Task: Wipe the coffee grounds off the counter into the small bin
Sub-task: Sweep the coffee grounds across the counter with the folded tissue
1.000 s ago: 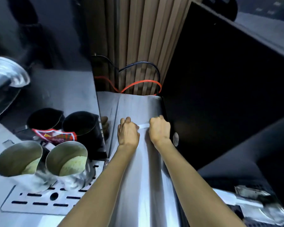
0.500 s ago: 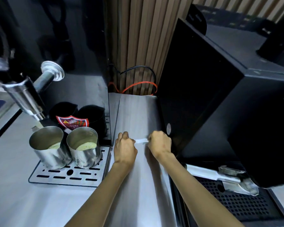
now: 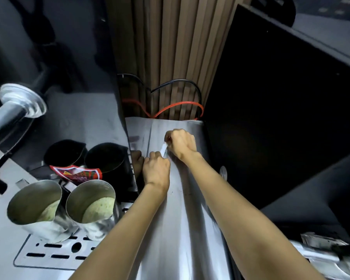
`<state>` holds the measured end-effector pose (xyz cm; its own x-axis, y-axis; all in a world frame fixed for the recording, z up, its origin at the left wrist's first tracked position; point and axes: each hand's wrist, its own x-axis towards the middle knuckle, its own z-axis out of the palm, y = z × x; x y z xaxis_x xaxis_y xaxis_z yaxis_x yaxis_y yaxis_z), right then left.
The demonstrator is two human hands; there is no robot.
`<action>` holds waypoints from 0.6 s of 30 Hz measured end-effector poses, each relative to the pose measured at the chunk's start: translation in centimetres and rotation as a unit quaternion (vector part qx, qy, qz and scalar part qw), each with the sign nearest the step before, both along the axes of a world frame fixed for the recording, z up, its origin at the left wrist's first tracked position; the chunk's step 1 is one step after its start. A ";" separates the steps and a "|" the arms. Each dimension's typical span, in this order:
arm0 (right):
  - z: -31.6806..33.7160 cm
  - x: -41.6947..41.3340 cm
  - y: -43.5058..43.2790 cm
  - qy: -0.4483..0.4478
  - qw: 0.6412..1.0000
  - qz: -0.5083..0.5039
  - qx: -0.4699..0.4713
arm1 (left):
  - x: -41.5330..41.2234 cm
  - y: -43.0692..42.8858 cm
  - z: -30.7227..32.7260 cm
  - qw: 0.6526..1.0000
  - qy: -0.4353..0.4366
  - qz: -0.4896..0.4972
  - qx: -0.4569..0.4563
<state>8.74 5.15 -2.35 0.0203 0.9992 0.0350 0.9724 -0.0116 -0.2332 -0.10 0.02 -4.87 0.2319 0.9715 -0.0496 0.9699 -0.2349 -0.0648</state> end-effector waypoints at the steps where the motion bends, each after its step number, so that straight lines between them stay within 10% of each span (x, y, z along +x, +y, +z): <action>1: -0.3 -0.1 0.3 0.003 1.000 0.005 -0.007 | 0.0 0.1 -0.2 1.000 0.010 -0.007 0.002; 18: -0.4 1.6 -8.0 -0.010 0.996 -0.067 -0.065 | 0.0 -7.6 0.2 0.994 0.033 -0.108 -0.003</action>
